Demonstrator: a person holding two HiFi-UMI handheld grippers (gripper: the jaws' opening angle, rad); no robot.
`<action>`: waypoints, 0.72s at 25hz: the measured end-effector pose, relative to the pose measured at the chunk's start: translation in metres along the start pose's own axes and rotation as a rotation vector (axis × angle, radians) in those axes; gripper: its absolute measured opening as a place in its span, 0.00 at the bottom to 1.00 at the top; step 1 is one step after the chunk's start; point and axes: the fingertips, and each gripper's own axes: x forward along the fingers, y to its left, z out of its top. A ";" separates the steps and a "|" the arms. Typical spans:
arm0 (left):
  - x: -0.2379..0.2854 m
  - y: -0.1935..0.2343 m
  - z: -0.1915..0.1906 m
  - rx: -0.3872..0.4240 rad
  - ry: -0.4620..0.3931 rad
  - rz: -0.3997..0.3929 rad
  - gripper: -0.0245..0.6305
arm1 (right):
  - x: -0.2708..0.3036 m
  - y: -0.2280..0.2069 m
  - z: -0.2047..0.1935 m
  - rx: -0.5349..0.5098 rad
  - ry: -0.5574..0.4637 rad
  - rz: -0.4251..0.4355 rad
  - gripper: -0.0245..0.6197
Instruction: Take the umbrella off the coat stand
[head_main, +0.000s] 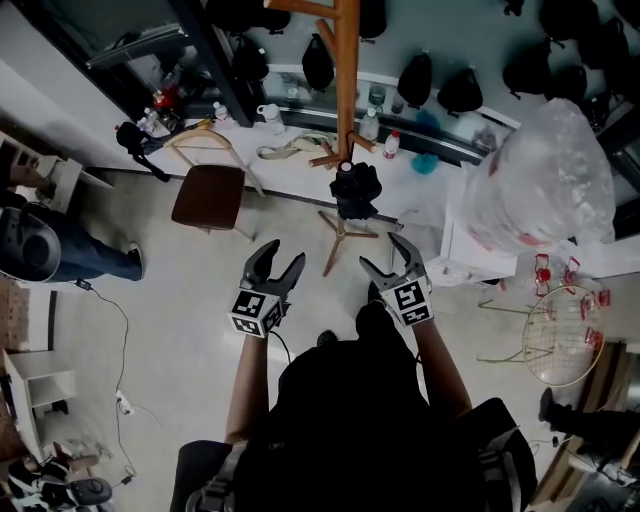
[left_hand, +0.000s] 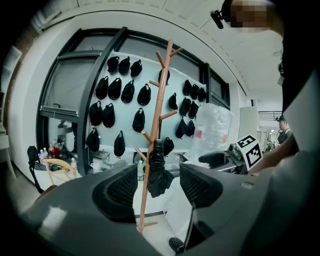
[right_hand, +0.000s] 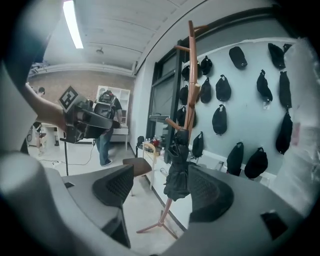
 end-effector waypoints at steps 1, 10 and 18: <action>0.003 0.003 0.002 -0.001 -0.002 0.009 0.44 | 0.005 -0.002 0.001 -0.009 0.001 0.013 0.57; 0.031 0.023 0.018 -0.030 -0.025 0.092 0.44 | 0.049 -0.031 0.014 -0.086 0.016 0.126 0.57; 0.054 0.026 0.016 -0.089 -0.048 0.208 0.44 | 0.076 -0.041 0.018 -0.173 0.015 0.293 0.57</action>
